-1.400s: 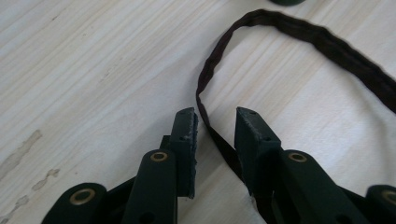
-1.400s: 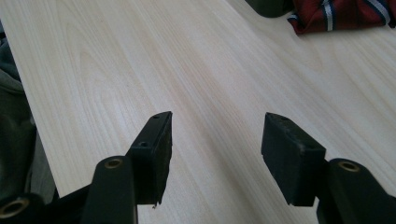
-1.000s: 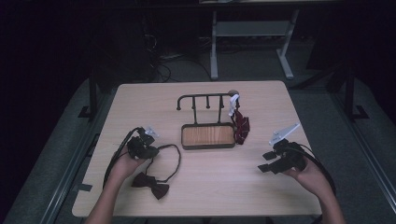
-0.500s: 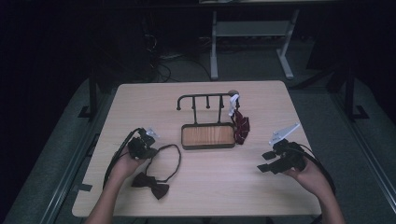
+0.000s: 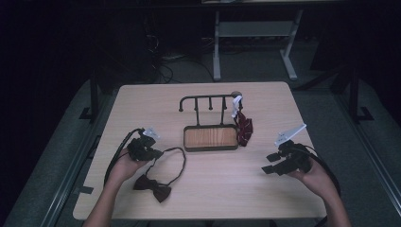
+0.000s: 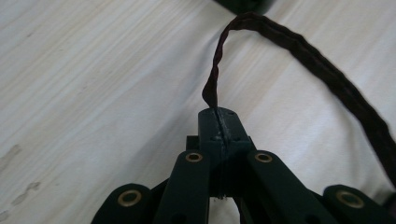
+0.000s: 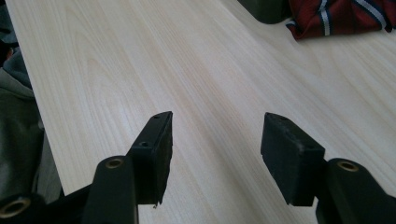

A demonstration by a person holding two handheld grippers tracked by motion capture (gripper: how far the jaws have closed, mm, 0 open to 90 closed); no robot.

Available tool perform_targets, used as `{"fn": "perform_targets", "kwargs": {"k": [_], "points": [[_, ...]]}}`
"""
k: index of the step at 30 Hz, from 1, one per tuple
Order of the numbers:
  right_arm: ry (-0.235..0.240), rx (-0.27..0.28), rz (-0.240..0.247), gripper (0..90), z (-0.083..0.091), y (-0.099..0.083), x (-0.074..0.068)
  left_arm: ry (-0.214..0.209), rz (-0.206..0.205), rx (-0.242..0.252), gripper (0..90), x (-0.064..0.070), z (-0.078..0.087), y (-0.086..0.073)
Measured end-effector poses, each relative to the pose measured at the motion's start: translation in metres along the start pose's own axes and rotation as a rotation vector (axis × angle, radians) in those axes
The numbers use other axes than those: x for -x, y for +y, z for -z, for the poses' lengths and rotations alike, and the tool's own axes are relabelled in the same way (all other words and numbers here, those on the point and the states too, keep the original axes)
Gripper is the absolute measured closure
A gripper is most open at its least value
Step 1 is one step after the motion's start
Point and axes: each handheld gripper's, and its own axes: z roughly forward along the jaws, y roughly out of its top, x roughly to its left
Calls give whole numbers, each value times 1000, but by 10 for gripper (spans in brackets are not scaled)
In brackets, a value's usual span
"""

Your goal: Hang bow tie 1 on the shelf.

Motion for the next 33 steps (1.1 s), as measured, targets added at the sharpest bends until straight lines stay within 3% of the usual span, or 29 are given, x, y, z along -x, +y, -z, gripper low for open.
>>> {"fn": "perform_targets", "kwargs": {"k": [2, 11, 33], "points": [[-3, 3, 8, 435, 1, 0, 1, -8, -4, -13, 900, 2, 3, 1], [0, 9, 3, 437, 2, -1, 3, -23, -44, 28, 900, 9, 30, 12], [-9, 14, -8, 420, 1, -2, 5, -84, -99, 55, 900, 10, 69, 27]]}}
